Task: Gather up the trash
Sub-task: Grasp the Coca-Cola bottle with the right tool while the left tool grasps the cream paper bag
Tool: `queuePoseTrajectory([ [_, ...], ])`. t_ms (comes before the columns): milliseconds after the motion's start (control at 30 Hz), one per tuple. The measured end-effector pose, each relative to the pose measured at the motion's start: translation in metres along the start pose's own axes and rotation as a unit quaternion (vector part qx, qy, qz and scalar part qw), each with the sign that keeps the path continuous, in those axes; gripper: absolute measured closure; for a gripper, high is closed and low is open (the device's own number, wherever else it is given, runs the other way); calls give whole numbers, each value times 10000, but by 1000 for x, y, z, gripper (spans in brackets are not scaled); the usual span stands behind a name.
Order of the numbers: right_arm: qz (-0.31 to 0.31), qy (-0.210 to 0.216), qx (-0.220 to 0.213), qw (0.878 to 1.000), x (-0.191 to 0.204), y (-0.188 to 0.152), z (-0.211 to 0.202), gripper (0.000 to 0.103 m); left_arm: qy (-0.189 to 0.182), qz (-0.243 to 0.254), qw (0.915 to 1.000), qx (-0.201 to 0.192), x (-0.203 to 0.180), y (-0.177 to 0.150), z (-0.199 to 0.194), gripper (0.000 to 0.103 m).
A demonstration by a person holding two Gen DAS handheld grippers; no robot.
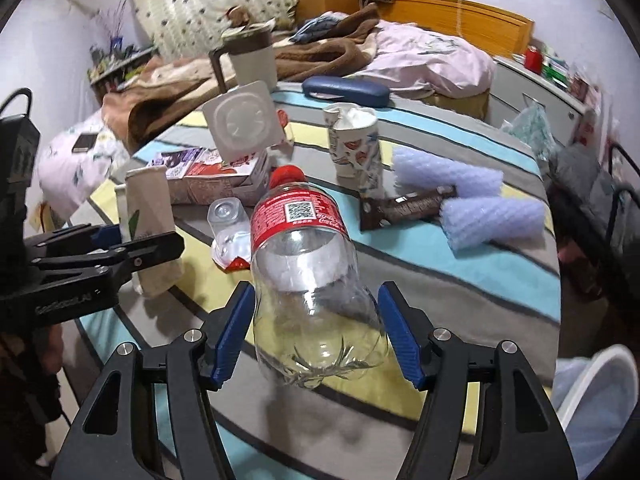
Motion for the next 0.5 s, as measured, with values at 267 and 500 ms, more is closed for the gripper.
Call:
queuePoseTrajectory([
  [267, -518, -100, 416, 9977, 16, 18, 28, 36, 99, -28, 9999, -6, 8, 2, -5, 50],
  [500, -304, -230, 320, 9988, 13, 19, 31, 39, 101, 102, 9999, 5, 4, 2, -4, 50],
])
Point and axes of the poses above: each gripper's, at about its wrist camera, not at the fingertips, and z roughly the way its jaws point, x to its left, y to its top, the point moved 6 cm from there along z, roughly the way its jaws point, and after that the axes turned 5 degrees about -y, right-handed, at the moved point
